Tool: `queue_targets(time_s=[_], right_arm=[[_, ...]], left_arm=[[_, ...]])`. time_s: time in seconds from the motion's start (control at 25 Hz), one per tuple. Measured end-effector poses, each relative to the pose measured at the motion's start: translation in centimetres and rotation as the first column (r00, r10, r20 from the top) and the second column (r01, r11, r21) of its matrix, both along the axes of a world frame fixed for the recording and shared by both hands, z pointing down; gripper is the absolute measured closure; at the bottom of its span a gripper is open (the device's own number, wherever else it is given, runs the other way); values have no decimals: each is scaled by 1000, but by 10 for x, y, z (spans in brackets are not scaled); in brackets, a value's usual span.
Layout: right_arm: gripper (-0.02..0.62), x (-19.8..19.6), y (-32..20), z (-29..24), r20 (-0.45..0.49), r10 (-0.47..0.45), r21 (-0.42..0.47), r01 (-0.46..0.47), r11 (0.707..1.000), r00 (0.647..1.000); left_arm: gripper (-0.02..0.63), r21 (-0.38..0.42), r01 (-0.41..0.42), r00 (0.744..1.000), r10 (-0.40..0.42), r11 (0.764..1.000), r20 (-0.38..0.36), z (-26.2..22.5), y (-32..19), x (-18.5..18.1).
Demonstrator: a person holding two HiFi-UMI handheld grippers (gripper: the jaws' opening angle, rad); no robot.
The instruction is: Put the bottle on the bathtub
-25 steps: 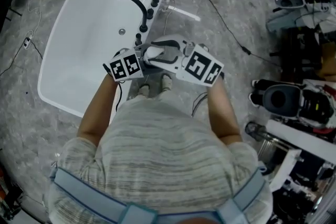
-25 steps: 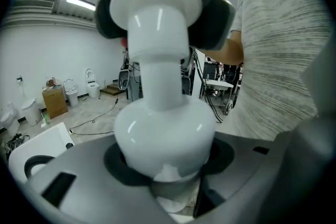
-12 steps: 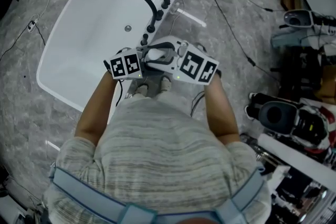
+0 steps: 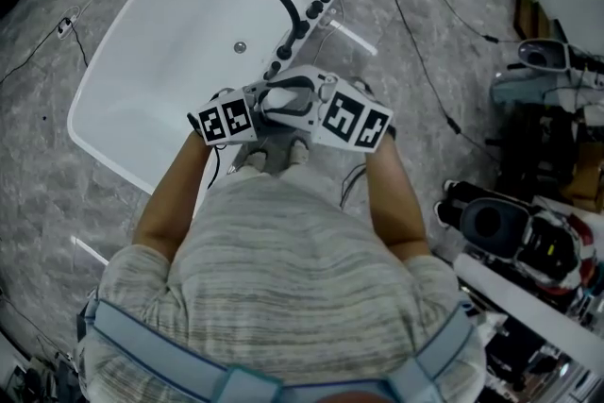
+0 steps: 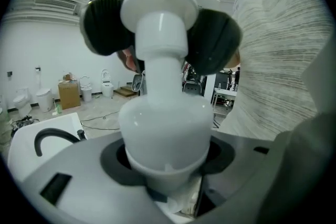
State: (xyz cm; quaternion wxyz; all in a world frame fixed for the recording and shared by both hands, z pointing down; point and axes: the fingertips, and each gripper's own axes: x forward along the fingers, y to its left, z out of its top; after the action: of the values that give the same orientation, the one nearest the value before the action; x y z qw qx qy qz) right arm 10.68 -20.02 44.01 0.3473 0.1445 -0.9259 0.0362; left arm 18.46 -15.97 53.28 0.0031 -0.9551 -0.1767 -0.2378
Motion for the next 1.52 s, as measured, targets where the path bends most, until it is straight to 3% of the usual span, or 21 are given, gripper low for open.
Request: queue_targets(time_s=[0.08, 0.16, 0.44, 0.52, 0.76, 0.96, 1.16, 1.32, 1.52], right_arm=[[430, -4, -2, 5, -19, -14, 1, 14, 1000, 1000], [430, -11, -3, 10, -34, -29, -2, 29, 1000, 999], [431, -23, -12, 29, -84, -45, 1, 45, 999, 995], [430, -24, -15, 34, -77, -38, 0, 38, 999, 996], [430, -23, -21, 58, -66, 22, -7, -23, 1000, 998], [431, -24, -18, 87, -118, 64, -8, -66, 998, 991], [431, -23, -22, 114, -131, 110, -14, -113, 993, 985], [430, -17, -27, 140, -188, 148, 4, -150, 989, 971], [431, -10, -31, 184, -232, 177, -8, -184, 983, 957]], left_arm=[[364, 4, 44, 999, -44, 999, 7, 5, -7, -4], [313, 0, 85, 996, -85, 996, 9, 10, -13, -11], [313, -12, 187, 982, -187, 982, 28, 18, -31, -40], [287, -16, 229, 973, -228, 973, 45, 23, -36, -52], [287, -70, 394, 918, -389, 917, 70, 35, -47, -85], [287, -47, 455, 889, -451, 889, 76, 40, -43, -108], [288, -111, 545, 838, -543, 831, 48, 30, -47, -121], [290, -141, 549, 835, -547, 824, 59, 30, -41, -129], [410, -171, 565, 824, -561, 807, 72, 39, -39, -132]])
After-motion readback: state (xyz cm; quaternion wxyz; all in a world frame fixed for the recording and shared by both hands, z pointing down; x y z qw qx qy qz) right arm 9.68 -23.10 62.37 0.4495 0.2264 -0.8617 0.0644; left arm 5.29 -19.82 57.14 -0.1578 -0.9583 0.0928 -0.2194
